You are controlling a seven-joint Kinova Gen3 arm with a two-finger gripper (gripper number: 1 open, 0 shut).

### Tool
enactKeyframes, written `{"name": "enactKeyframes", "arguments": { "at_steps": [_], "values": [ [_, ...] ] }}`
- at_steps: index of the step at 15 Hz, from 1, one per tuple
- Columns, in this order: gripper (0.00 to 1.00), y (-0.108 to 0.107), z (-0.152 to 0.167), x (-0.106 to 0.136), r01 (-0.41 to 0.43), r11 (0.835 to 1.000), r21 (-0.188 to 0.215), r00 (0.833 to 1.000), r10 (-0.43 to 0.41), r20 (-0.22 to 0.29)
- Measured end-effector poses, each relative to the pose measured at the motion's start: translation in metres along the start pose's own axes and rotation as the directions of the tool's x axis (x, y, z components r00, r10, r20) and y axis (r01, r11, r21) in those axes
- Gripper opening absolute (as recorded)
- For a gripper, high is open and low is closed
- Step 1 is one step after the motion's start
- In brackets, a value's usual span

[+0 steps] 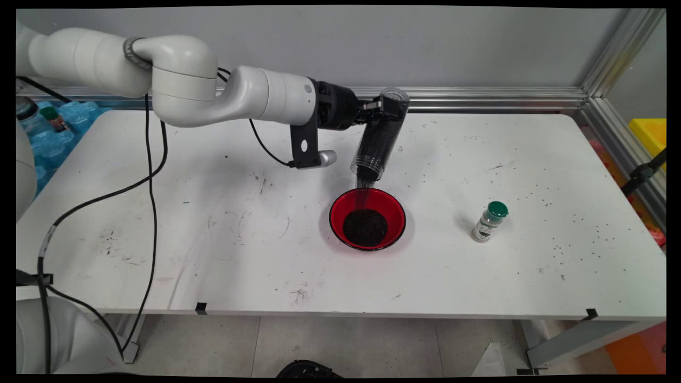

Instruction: Pour the black seasoning powder in the red bowl

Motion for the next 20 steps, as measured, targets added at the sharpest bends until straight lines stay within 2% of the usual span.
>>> {"name": "enactKeyframes", "arguments": {
  "at_steps": [20],
  "values": [
    [0.0,-0.0045,-0.0015,0.0013,-0.005,1.0,0.008,1.0,0.005,0.013]
  ]
}}
